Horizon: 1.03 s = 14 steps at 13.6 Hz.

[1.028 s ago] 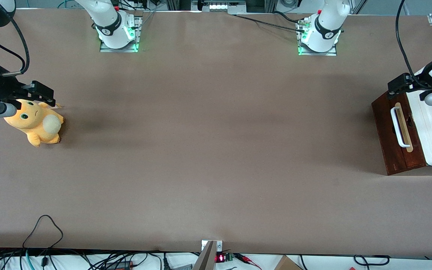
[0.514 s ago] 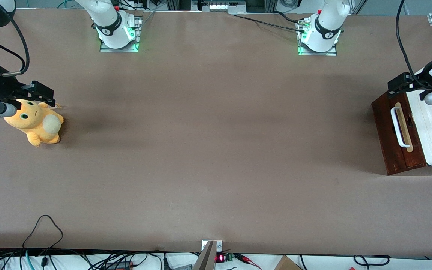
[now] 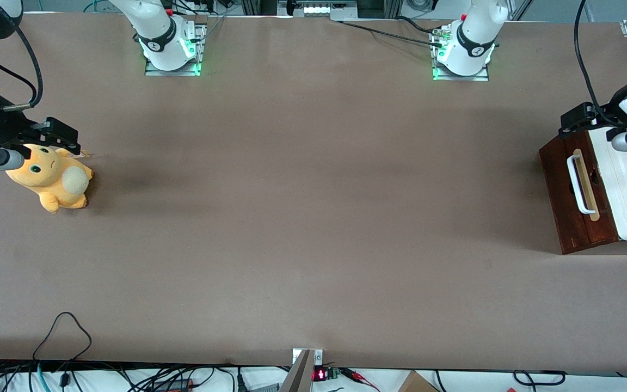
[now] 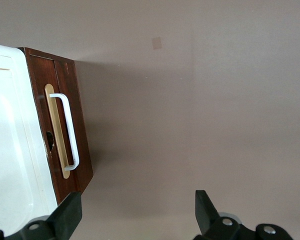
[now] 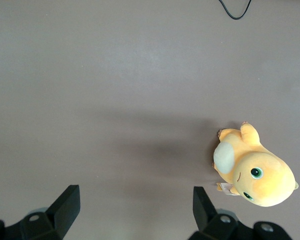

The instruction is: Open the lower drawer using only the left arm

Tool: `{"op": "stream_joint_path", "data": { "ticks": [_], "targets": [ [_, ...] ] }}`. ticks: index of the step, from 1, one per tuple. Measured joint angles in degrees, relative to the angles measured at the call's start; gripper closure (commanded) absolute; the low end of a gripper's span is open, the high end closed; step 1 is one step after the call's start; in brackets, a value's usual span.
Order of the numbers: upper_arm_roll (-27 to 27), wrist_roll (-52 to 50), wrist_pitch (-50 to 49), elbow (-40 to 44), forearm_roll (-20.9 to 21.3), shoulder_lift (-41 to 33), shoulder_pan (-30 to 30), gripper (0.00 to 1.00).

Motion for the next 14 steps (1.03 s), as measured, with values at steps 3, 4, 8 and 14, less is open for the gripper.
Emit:
{"op": "stream_joint_path", "data": {
  "ticks": [3, 4, 8, 14],
  "targets": [
    [0.0, 0.1, -0.1, 0.0, 0.0, 0.4, 0.0, 0.0],
    [0.0, 0.1, -0.1, 0.0, 0.2, 0.6, 0.0, 0.0],
    [-2.9, 0.2, -0.1, 0.0, 10.9, 1.8, -0.3, 0.0],
    [-10.3, -12.3, -0.4, -2.8, 31.6, 7.8, -0.2, 0.0]
  ]
}}
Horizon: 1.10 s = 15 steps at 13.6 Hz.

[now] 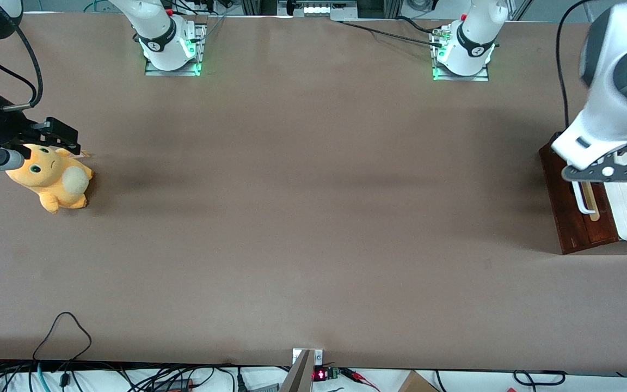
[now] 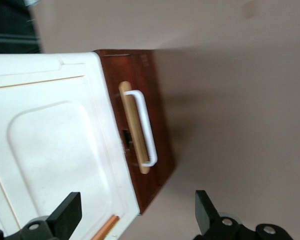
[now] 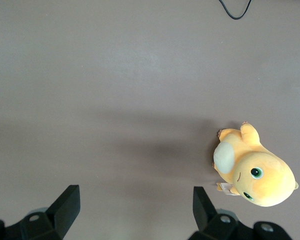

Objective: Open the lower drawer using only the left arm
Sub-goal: 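Lower the open left gripper toward the white handle of the wooden drawer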

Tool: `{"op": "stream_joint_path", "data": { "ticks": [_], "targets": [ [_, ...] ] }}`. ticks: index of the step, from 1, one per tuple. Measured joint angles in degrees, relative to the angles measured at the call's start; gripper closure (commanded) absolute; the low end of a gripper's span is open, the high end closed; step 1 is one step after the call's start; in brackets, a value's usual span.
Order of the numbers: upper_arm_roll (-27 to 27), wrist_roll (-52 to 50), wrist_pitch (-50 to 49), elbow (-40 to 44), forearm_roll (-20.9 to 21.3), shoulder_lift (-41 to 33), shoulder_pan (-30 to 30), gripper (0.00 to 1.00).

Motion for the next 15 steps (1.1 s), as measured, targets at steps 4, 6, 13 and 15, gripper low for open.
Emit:
{"op": "stream_joint_path", "data": {
  "ticks": [4, 6, 13, 15],
  "targets": [
    [-6.1, -16.0, 0.0, -6.9, 15.9, 5.7, 1.3, 0.0],
    [-6.9, -22.2, 0.0, -9.6, 22.2, 8.6, 1.7, 0.0],
    [-7.1, -39.3, -2.0, -17.6, 42.8, 19.0, 2.1, 0.0],
    [-7.1, -42.8, -2.6, -19.8, 48.5, 21.4, 2.2, 0.0]
  ]
}}
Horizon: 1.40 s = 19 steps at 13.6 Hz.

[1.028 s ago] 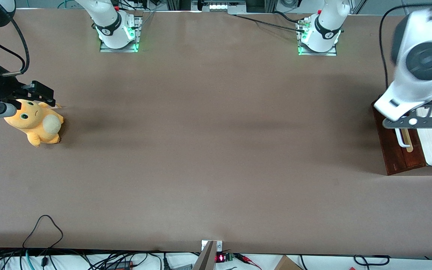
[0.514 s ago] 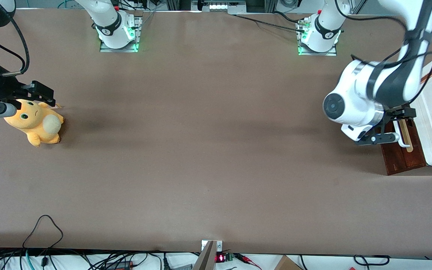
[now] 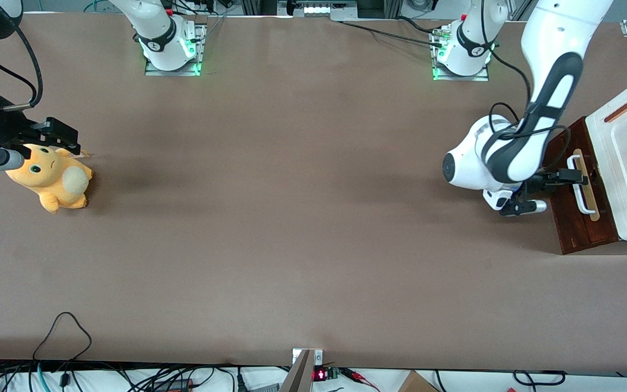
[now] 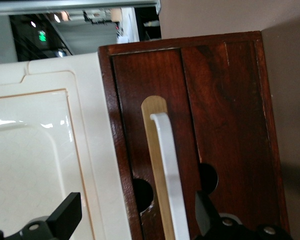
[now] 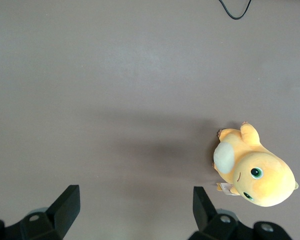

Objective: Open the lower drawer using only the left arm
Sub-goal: 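Lower the open left gripper toward the white handle of the wooden drawer, then align the left gripper around the white bar handle and close it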

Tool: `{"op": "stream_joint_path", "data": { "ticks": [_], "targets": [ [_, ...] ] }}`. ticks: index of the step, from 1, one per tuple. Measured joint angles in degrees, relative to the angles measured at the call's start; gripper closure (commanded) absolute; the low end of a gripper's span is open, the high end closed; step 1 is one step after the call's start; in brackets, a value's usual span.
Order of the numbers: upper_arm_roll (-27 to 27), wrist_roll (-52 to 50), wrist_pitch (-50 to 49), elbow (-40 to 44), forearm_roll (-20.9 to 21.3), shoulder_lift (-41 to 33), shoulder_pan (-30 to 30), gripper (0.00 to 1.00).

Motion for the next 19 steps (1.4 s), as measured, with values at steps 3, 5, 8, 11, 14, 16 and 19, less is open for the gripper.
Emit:
{"op": "stream_joint_path", "data": {
  "ticks": [3, 5, 8, 11, 14, 16, 19],
  "targets": [
    [0.0, -1.6, -0.4, -2.0, 2.1, 1.0, 0.4, 0.0],
    [0.6, -4.5, 0.7, -3.7, 2.4, 1.0, 0.0, 0.0],
    [3.6, -11.7, 2.9, -7.6, 5.3, 1.0, -1.8, 0.0],
    [4.2, -14.0, 1.2, -8.8, 5.7, 1.0, -3.0, 0.0],
    [4.3, -15.9, -1.8, -10.1, 5.7, 1.0, -4.1, 0.0],
    [4.3, -16.3, -1.9, -10.2, 5.7, 1.0, -4.1, 0.0],
    [4.7, -16.5, -2.1, -10.2, 5.7, 1.0, -4.2, 0.02]
  ]
}}
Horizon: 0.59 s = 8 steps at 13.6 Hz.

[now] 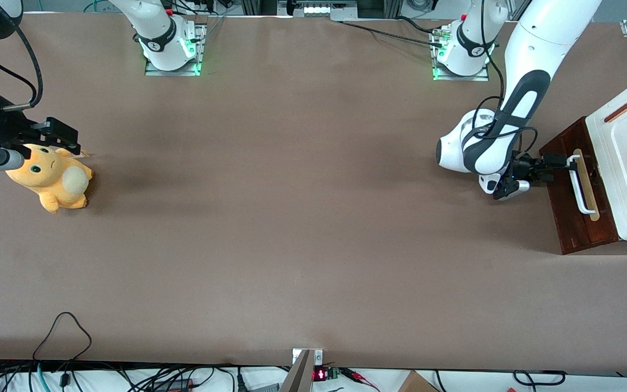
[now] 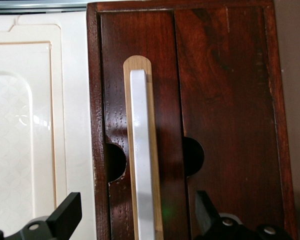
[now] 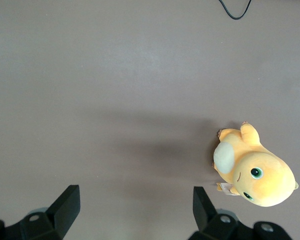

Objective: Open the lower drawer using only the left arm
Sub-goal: 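Align the left gripper around the white bar handle and close it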

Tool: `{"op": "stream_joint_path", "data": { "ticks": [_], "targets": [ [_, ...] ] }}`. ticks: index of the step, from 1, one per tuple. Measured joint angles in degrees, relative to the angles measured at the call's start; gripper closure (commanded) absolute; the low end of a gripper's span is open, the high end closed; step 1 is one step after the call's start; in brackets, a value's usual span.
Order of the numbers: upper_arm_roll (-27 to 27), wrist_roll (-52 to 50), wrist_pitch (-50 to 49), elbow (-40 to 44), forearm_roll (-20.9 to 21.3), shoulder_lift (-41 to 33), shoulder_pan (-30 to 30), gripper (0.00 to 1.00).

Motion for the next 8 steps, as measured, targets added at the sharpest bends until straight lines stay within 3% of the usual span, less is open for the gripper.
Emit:
{"op": "stream_joint_path", "data": {
  "ticks": [3, 6, 8],
  "targets": [
    [1.2, -0.1, 0.0, 0.1, 0.4, 0.0, 0.0, 0.11],
    [1.7, -0.5, 0.0, 0.2, 1.1, 0.1, 0.1, 0.31],
    [2.1, -0.9, 0.0, 0.2, 2.1, 0.3, 0.0, 0.38]
  ]
}}
